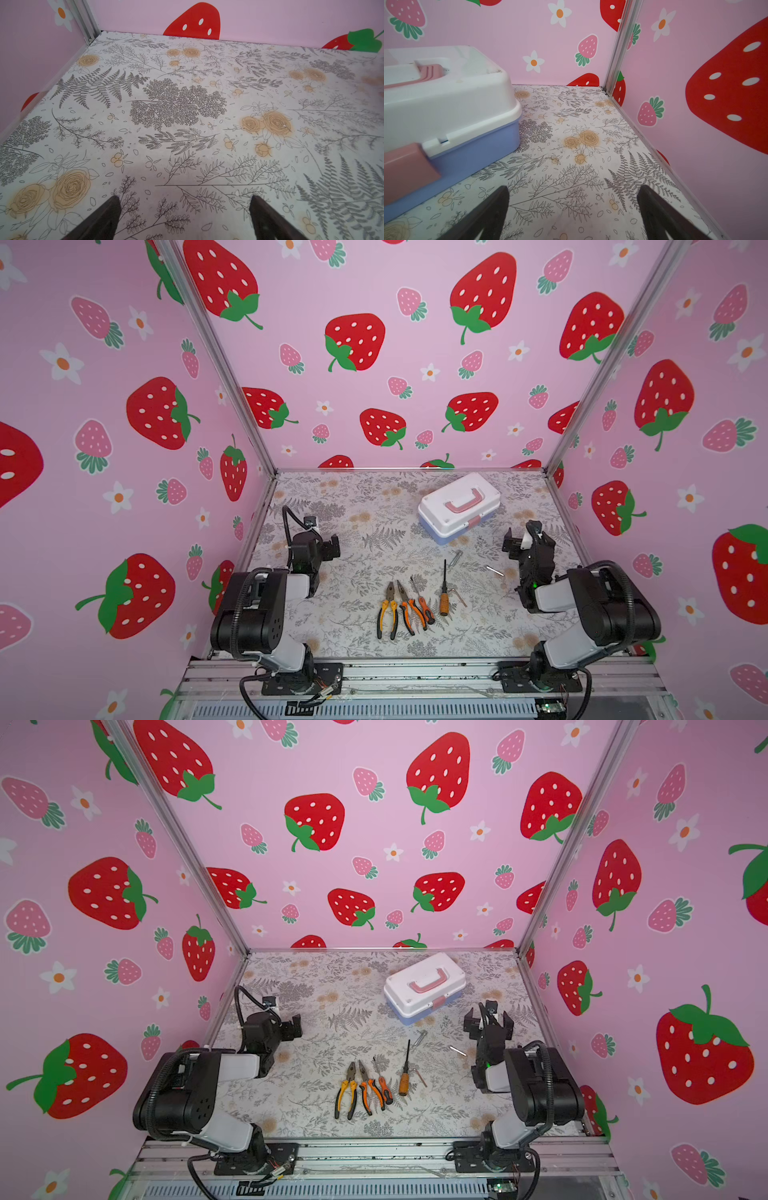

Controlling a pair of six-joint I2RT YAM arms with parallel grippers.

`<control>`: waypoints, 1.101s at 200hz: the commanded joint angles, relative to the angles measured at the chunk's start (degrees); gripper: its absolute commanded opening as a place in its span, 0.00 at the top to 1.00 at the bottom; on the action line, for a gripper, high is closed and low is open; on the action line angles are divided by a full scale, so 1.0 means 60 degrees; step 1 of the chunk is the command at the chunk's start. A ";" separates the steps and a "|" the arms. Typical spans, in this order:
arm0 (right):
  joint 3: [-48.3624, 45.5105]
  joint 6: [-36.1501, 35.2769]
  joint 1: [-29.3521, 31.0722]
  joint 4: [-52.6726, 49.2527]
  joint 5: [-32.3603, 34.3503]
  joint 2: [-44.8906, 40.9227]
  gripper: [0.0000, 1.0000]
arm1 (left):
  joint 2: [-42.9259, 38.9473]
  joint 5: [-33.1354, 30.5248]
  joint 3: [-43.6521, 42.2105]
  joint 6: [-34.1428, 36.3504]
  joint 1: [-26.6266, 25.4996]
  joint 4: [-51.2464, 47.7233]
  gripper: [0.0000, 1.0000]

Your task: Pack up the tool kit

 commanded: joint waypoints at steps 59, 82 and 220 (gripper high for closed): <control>-0.0098 0.0066 0.0034 0.0270 0.0104 -0.0096 0.01 | -0.0104 -0.0066 0.0229 -0.0007 -0.0017 0.0128 0.01; -0.0095 0.0086 0.0020 0.0259 0.0077 -0.0096 0.01 | -0.0092 -0.0066 0.0229 0.0004 -0.0013 0.0123 0.01; 0.1302 0.0380 0.0132 -0.3167 0.0985 -0.1676 0.01 | -0.1609 -0.1852 0.2571 -0.0389 -0.0566 -0.4161 0.01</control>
